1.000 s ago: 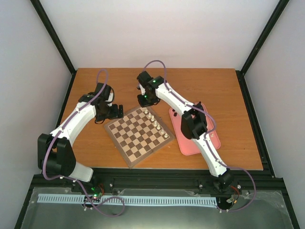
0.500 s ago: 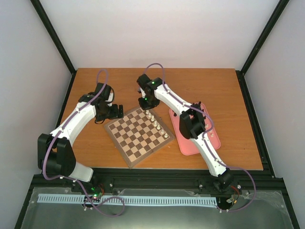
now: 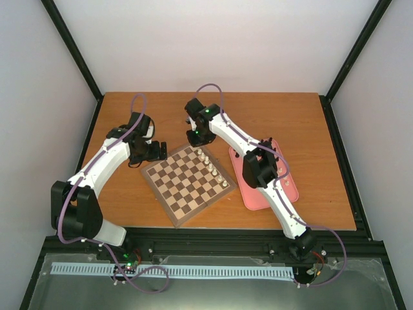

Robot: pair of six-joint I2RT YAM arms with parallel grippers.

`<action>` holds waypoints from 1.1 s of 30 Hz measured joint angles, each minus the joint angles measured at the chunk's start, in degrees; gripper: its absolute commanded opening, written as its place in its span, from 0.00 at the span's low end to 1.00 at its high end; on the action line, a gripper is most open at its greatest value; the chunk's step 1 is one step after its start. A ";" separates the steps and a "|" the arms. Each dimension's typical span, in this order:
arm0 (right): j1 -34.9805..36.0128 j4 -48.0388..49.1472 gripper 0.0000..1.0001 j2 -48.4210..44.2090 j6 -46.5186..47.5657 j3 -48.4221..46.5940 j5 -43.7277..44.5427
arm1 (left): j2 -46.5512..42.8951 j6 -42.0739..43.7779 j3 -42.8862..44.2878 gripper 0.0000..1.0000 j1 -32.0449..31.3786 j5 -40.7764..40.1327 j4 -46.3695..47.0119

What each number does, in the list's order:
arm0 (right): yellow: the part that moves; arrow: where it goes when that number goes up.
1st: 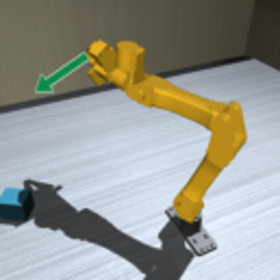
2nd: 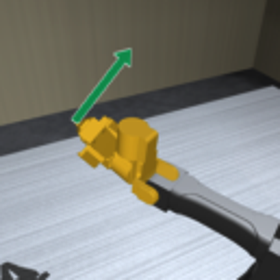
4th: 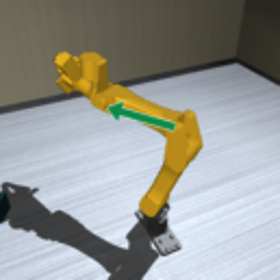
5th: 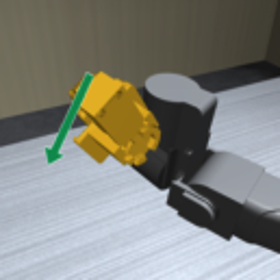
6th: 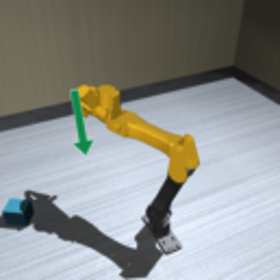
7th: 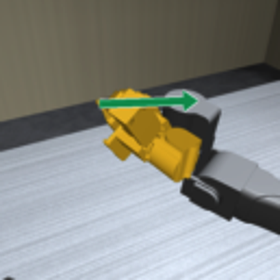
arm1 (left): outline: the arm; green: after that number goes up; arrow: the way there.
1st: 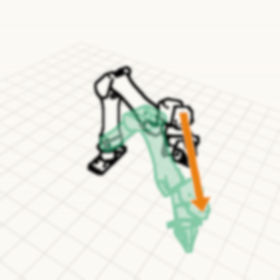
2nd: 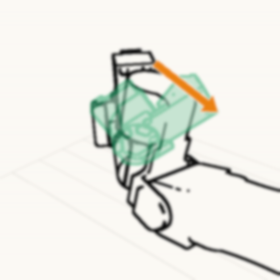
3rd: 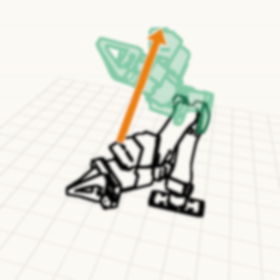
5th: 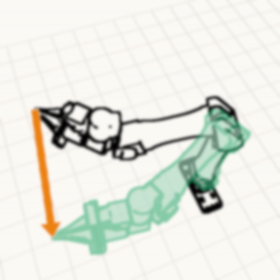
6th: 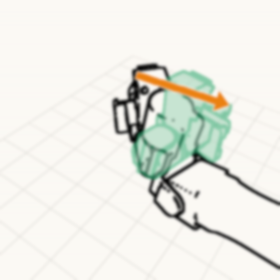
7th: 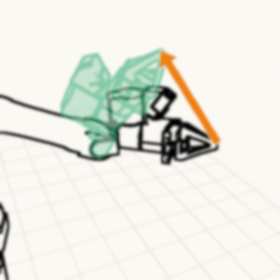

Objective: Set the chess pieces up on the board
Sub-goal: Place the chess piece on the chessboard.

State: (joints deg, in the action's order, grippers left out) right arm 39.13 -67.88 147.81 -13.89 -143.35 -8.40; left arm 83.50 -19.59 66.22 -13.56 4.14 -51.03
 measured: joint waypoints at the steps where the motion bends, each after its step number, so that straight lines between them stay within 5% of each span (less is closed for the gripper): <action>1: 0.00 0.00 0.05 0.13 0.00 -0.26 0.00 | 0.00 0.00 -0.02 1.00 0.00 0.00 0.00; 13: 0.00 -0.07 0.06 1.33 0.00 -0.55 0.00 | 0.00 0.00 -0.02 1.00 0.00 0.02 0.02; 33: 0.00 -0.50 0.25 1.33 0.96 -0.59 0.44 | 0.00 0.00 -0.02 1.00 0.00 0.13 0.02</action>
State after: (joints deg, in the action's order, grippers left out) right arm 39.13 -68.38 149.14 -12.93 -143.94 -7.97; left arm 83.50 -19.59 66.19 -13.56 4.27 -51.00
